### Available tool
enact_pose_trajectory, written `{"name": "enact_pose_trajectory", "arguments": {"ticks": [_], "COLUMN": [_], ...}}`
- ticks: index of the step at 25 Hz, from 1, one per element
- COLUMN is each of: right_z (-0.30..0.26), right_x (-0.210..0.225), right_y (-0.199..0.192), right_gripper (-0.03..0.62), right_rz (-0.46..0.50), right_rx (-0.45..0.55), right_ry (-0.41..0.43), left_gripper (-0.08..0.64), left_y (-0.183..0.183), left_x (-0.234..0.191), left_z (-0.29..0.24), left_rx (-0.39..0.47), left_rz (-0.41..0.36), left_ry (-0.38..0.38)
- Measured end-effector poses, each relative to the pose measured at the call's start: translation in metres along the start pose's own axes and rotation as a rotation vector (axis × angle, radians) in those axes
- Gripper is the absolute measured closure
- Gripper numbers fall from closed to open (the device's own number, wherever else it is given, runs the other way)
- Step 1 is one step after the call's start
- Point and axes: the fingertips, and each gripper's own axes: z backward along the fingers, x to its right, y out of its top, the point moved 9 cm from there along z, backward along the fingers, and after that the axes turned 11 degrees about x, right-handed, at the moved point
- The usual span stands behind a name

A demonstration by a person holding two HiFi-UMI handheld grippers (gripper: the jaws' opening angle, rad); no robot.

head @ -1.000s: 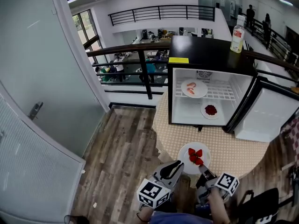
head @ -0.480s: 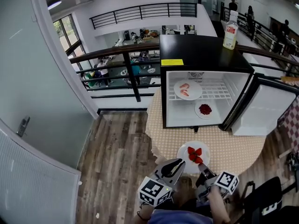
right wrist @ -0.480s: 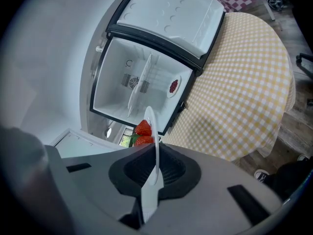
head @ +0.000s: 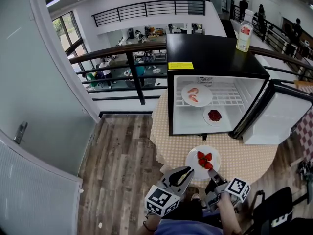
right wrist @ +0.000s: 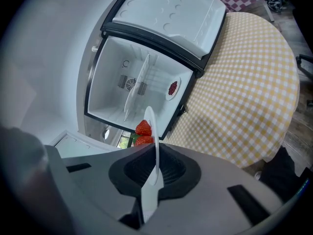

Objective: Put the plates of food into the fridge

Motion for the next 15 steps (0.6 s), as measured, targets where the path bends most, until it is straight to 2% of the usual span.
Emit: {"name": "enact_pose_trajectory", "arguments": {"ticks": [15], "right_z": [-0.093], "right_x": [-0.004], "right_y": [0.074], "right_gripper": [0.569], "right_rz": [0.052], "right_rx": [-0.087], "right_ry": [0.006], "left_gripper": [0.515], "left_y": [0.003], "left_x": [-0.029], "left_z": [-0.066], "left_rx": [0.003], "left_rz": [-0.017], "left_ry": [0.102]}}
